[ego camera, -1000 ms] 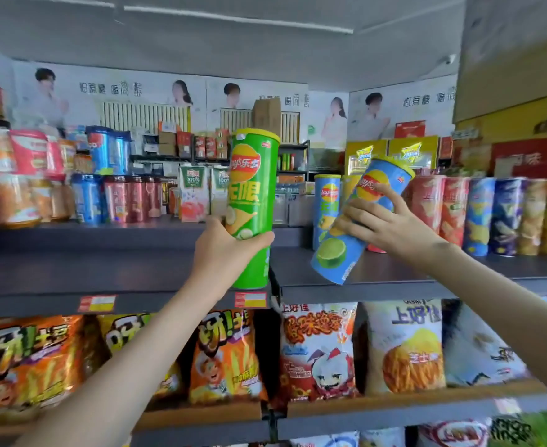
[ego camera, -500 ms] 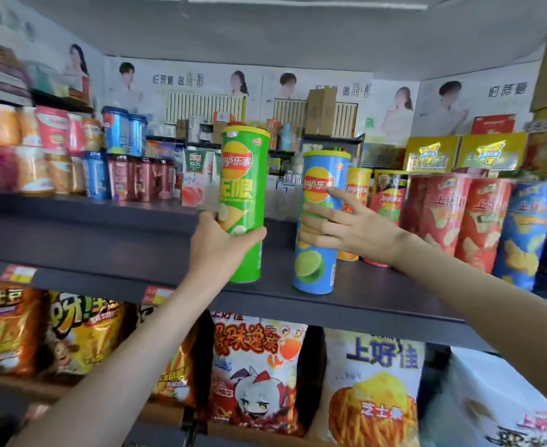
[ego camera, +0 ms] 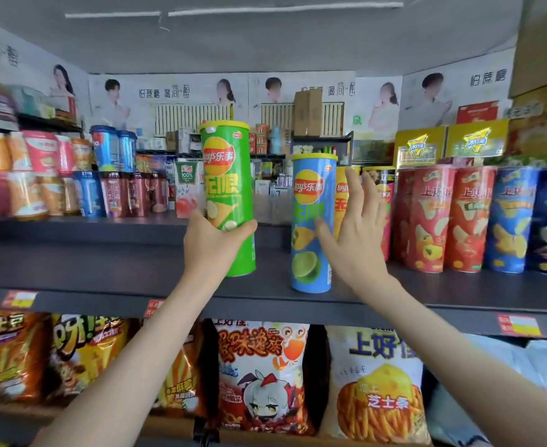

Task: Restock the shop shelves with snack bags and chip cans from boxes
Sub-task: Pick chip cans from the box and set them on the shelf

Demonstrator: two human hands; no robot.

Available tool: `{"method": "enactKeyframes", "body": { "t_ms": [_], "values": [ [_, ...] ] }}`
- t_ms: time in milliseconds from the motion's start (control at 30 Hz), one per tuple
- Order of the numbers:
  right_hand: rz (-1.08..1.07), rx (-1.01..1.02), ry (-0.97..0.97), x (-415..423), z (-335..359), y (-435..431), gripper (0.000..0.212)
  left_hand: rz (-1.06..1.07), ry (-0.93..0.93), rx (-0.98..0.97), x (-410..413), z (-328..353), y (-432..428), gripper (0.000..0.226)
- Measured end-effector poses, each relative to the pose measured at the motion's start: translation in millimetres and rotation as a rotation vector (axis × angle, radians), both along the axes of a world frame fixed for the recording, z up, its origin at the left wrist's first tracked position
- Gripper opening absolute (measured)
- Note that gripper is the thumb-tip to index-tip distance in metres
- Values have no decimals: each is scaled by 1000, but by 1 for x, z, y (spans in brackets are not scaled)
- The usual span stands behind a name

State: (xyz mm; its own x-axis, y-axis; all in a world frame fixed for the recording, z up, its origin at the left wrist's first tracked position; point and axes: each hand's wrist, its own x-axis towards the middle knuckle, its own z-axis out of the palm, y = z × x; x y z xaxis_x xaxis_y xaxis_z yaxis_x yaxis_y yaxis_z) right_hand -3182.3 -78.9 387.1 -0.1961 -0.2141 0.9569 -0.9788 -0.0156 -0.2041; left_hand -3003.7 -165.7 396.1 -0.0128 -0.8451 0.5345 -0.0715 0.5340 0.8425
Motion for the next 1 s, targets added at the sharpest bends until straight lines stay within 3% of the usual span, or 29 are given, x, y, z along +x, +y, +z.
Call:
{"method": "enactKeyframes", "body": {
  "t_ms": [67, 167, 367, 533, 767, 1000],
  "values": [
    [35, 27, -186, 16, -7, -10, 91, -10, -5, -15, 1, 1, -1, 54],
    [25, 107, -272, 29, -16, -20, 108, -20, -15, -28, 4, -1, -6, 55],
    [112, 191, -351, 34, -12, -26, 101, -47, -24, -35, 17, -4, -21, 55],
    [135, 227, -338, 26, -4, -53, 103, -33, -20, -37, 30, -1, -35, 55],
    [224, 312, -531, -1, 4, -87, 111, -35, -9, -30, 40, -1, -51, 55],
    [215, 351, -539, -13, 2, -103, 113, -79, -44, 14, 32, -8, -52, 54]
  ]
}}
